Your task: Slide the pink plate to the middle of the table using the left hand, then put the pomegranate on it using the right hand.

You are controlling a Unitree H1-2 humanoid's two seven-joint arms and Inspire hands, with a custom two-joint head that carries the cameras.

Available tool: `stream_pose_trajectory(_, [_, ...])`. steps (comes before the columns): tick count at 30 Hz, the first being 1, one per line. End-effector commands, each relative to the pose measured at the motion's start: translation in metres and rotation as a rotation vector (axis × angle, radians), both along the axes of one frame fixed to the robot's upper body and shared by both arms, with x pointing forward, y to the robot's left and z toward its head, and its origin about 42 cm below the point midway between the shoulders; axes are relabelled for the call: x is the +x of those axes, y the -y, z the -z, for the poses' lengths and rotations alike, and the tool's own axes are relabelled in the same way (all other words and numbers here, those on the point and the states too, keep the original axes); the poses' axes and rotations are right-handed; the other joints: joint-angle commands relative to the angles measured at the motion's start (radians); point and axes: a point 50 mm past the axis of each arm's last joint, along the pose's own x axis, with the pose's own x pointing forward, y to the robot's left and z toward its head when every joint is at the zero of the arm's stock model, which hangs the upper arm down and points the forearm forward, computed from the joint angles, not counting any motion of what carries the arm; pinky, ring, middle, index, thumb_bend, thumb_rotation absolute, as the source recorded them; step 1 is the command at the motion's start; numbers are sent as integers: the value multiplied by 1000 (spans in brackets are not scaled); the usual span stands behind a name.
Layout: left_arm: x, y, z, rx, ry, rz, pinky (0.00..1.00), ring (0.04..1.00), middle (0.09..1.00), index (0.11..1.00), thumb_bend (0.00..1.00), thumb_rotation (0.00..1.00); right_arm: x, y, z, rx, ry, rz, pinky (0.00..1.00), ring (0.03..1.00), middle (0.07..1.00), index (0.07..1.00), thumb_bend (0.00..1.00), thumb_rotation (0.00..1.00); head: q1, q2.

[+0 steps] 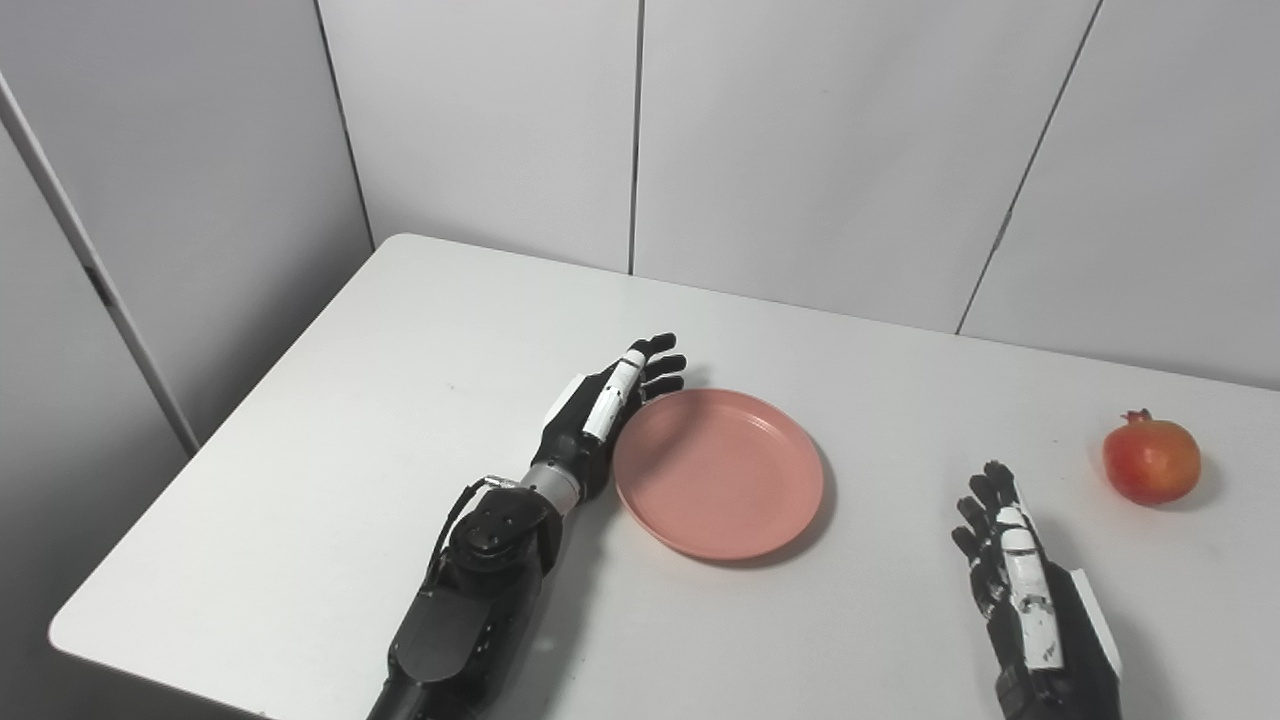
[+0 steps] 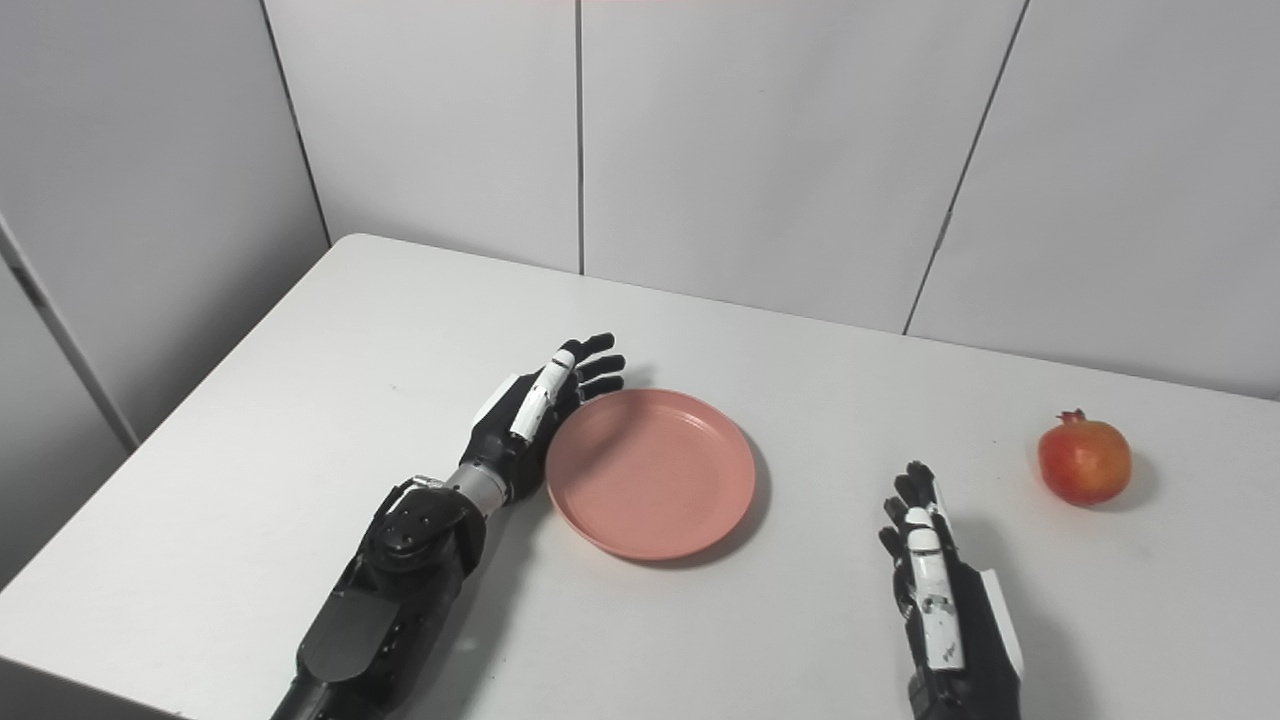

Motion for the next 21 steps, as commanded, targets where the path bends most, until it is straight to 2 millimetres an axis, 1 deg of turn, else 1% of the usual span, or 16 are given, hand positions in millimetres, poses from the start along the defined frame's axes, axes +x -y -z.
stream_pose_trajectory(1, [1, 24, -2, -9, -22, 58, 840, 861, 869, 857, 367, 1000, 4, -5, -20, 16, 82, -1, 1000, 1000, 1000, 1000, 191, 1000, 0, 0])
stream_pose_trajectory(6, [-5, 48, -2, -42, -30, 63, 838, 855, 861, 852, 361, 1000, 5, -6, -21, 6, 98, 4, 1000, 1000, 1000, 1000, 178, 1000, -8, 6])
stream_pose_trajectory(10, [-10, 61, -4, -60, -25, 76, 838, 853, 861, 858, 364, 1000, 5, -7, -22, 14, 93, -1, 1000, 1000, 1000, 1000, 198, 1000, -27, 15])
stream_pose_trajectory(13, [-14, 67, -4, -81, -22, 77, 850, 858, 871, 866, 391, 1000, 4, -8, -22, 15, 95, -10, 1000, 1000, 1000, 1000, 212, 1000, -37, 21])
stream_pose_trajectory(15, [-17, 69, -5, -99, -27, 72, 849, 856, 870, 867, 392, 1000, 4, -9, -23, 27, 88, -11, 1000, 1000, 1000, 1000, 207, 1000, -41, 23])
stream_pose_trajectory(21, [-23, 69, -5, -122, -30, 70, 846, 855, 871, 869, 385, 1000, 4, -11, -22, 37, 76, -10, 1000, 1000, 1000, 1000, 228, 1000, -58, 34])
